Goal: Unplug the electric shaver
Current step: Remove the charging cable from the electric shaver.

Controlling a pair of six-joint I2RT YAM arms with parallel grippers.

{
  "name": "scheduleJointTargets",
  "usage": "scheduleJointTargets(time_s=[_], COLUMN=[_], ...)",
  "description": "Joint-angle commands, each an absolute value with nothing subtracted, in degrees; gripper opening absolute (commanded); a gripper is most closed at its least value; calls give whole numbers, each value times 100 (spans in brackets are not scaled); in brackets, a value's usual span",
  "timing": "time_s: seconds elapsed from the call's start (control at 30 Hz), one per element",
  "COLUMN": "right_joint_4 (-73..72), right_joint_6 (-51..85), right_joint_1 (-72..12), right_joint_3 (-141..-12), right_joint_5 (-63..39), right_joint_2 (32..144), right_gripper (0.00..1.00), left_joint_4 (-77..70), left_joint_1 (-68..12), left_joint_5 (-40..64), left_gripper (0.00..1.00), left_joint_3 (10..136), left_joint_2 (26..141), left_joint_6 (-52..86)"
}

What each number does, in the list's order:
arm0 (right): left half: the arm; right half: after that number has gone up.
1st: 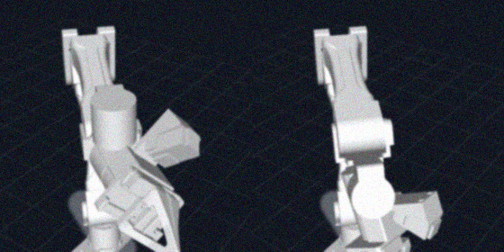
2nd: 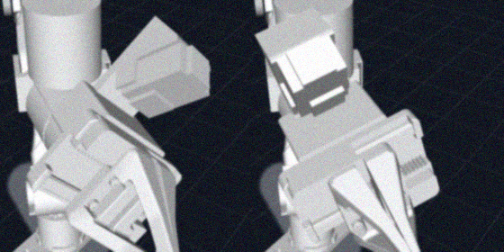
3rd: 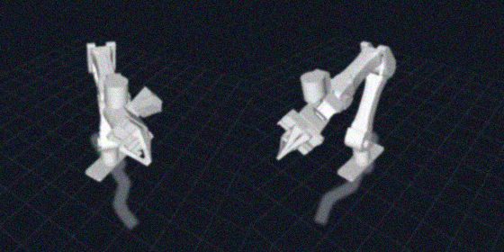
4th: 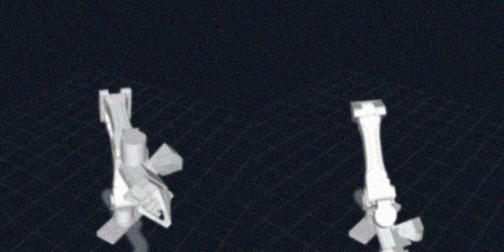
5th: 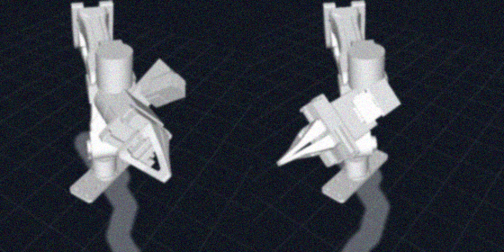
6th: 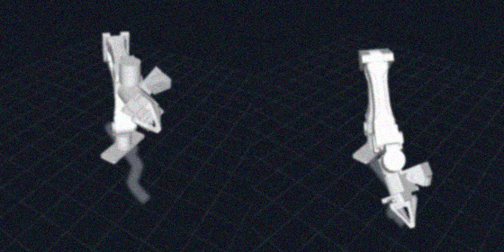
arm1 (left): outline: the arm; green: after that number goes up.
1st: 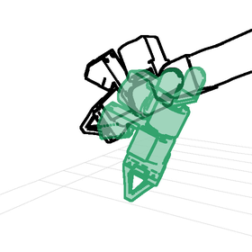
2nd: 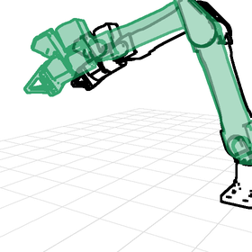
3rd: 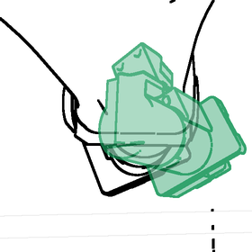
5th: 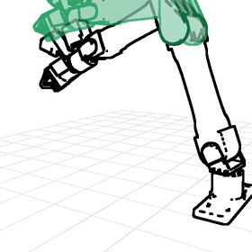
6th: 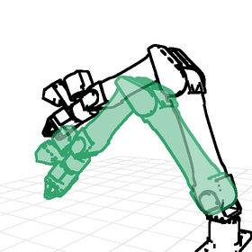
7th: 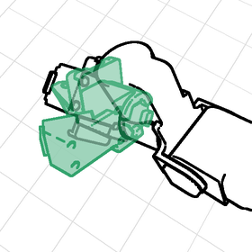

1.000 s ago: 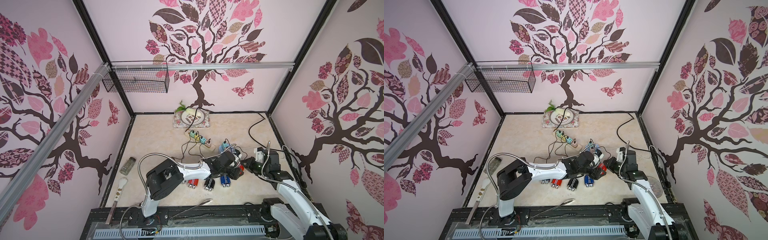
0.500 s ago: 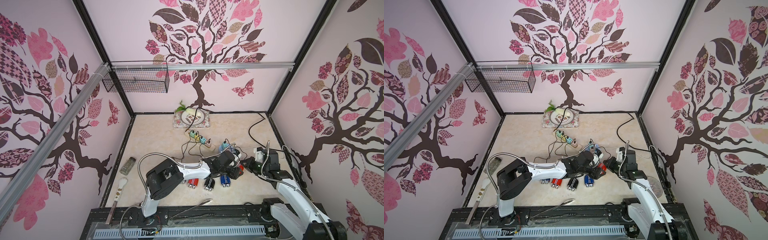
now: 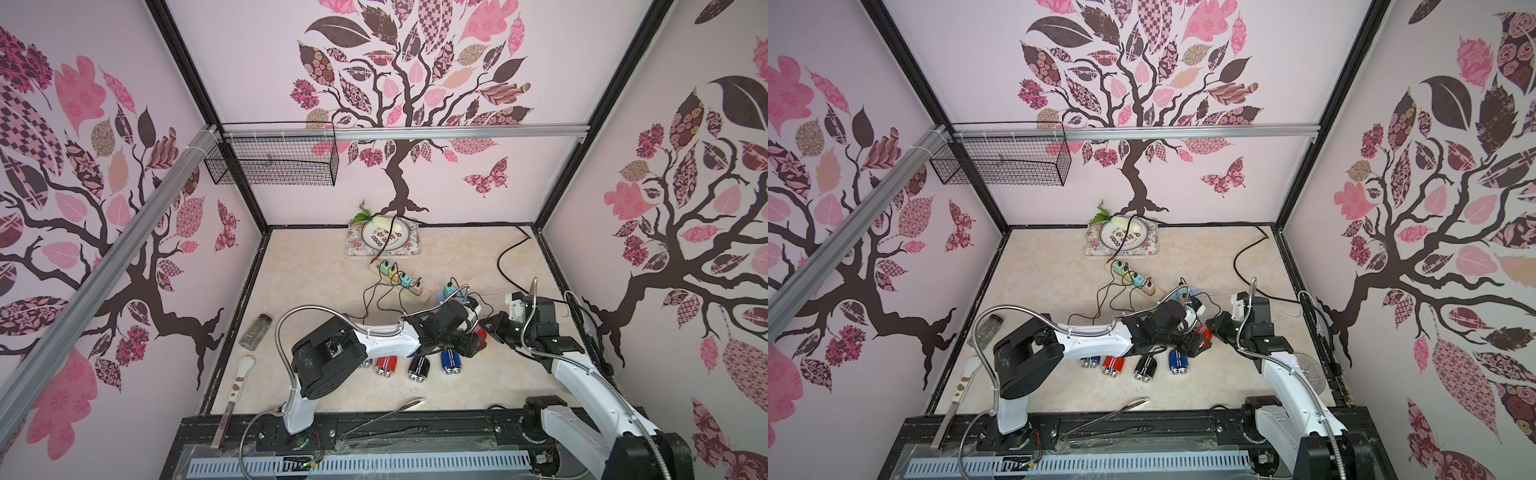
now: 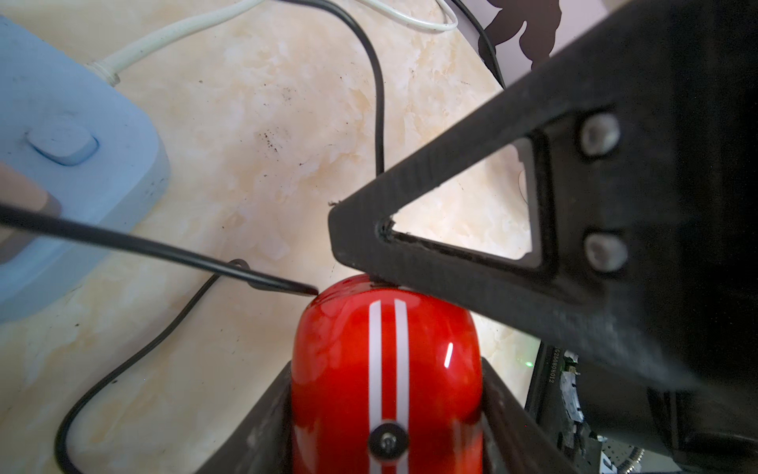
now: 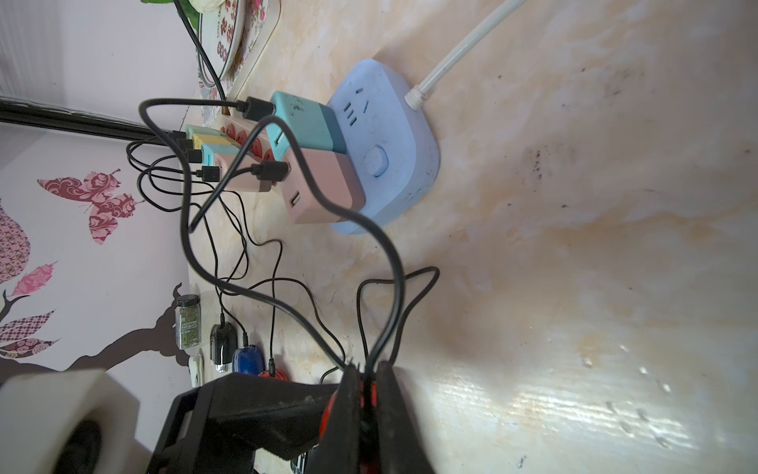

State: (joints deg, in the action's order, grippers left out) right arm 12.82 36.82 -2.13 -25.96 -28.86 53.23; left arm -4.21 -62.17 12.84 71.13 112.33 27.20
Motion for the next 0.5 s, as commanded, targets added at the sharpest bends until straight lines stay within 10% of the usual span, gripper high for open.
scheduleJointTargets(time_s=[0.0,0.47], right_joint_4=[1177,1133], right_joint_6=[3541,3442], right_joint_1=[-168,189], right_joint_3=[-2924,-3050], right_joint_5=[-2655,-2803], right_joint_2=[5379,5562], right_gripper=[7,7], left_joint_4=[-703,-809], left_joint_1=[-6272,-6308], left_joint_5=[1615,1679], left_gripper=[34,34], left_joint_3=[6944,6774], left_joint_2=[11004,10925], left_joint_6=[2681,2784])
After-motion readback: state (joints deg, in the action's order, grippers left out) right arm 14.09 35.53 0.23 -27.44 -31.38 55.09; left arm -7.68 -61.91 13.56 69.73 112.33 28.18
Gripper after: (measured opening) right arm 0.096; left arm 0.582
